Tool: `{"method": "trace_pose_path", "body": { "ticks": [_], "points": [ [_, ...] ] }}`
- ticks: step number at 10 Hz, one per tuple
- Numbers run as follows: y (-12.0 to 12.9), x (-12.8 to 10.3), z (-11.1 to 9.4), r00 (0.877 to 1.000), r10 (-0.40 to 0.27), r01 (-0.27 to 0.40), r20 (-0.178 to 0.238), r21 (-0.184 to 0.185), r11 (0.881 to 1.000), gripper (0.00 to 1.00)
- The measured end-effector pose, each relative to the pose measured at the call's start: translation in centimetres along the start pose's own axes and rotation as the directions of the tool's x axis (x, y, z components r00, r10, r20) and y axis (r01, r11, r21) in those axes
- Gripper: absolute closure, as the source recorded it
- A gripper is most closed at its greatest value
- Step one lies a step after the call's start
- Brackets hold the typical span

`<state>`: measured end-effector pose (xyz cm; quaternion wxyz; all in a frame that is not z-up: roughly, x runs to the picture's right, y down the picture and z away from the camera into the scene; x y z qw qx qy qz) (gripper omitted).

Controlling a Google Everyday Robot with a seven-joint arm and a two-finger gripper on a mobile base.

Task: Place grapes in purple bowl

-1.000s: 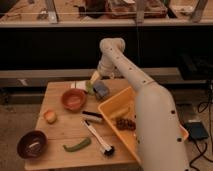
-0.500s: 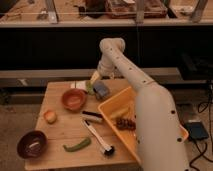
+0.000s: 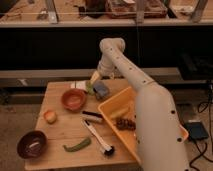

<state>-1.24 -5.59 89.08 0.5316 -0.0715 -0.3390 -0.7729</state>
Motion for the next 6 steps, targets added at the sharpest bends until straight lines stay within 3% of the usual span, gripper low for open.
{"method": "trace_pose_path", "body": {
  "ticks": [6],
  "points": [
    [-0.11, -0.14, -0.24, 1.000, -0.016, 0.016, -0.010, -0.008, 1.000, 0.20]
  ]
}}
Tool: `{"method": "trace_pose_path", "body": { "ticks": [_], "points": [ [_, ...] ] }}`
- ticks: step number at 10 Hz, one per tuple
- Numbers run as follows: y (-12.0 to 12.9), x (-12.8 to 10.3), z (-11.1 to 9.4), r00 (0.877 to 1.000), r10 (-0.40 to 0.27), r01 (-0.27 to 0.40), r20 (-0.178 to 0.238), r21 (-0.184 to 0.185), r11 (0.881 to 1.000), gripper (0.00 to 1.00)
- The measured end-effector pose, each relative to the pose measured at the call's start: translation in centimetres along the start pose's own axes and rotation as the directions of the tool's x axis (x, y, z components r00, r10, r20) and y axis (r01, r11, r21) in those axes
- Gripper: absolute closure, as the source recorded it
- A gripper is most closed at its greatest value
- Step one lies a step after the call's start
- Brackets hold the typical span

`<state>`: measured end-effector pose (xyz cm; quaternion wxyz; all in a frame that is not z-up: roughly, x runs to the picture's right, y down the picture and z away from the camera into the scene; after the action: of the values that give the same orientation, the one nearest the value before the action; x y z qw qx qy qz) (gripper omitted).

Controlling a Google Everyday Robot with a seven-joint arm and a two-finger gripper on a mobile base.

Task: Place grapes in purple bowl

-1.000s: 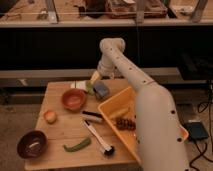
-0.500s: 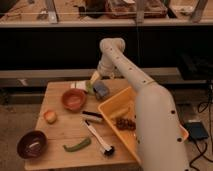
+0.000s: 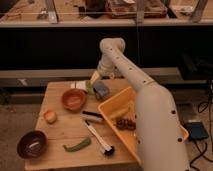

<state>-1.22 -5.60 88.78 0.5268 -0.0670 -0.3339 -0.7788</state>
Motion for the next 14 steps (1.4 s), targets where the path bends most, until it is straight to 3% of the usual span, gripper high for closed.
{"method": "trace_pose_path", "body": {
  "ticks": [3, 7, 9, 12, 14],
  "points": [
    [-1.4, -2.4, -1.5, 0.997, -0.078, 0.077, -0.022, -0.049, 0.996, 0.20],
    [-3.4, -9.8, -4.9, 0.985, -0.162, 0.153, -0.065, -0.131, 0.980, 0.20],
    [-1.6, -12.6, -6.3, 0.980, -0.179, 0.164, -0.092, -0.153, 0.975, 0.20],
    [2.5, -17.2, -7.5, 0.972, -0.208, 0.191, -0.110, -0.146, 0.971, 0.20],
    [2.6, -17.3, -7.5, 0.971, -0.213, 0.196, -0.111, -0.143, 0.970, 0.20]
  ]
}}
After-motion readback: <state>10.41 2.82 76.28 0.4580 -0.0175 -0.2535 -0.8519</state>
